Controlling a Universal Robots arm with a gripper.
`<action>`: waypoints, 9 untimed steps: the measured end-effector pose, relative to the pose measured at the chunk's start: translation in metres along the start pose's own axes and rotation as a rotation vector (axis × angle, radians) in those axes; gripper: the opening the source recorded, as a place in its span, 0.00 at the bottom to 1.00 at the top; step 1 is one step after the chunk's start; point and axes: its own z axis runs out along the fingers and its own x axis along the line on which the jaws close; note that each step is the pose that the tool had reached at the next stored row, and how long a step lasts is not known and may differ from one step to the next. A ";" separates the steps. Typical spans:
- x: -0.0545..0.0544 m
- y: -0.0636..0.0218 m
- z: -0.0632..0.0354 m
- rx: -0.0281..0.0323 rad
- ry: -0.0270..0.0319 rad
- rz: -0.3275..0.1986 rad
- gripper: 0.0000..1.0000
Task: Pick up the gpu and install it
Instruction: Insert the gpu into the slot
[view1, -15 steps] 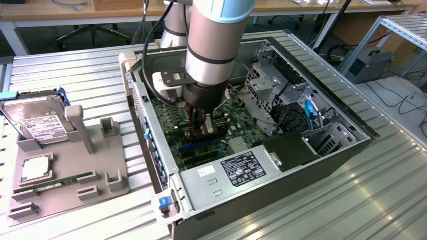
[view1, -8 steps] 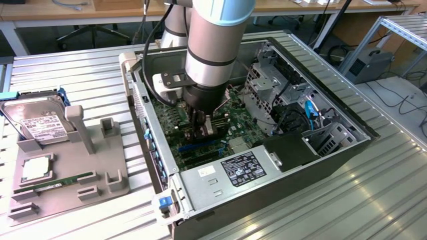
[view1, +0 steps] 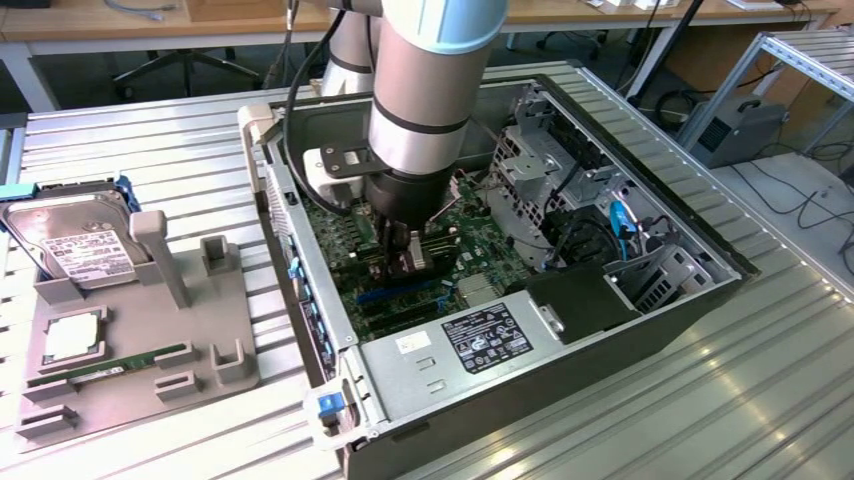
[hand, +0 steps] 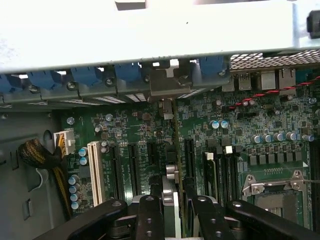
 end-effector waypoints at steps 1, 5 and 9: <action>0.000 0.0000 0.0000 0.0000 -0.0001 0.000 0.28; 0.000 0.0000 0.0000 -0.0003 0.0000 0.000 0.28; 0.000 0.0000 0.0000 -0.0004 0.0001 0.000 0.28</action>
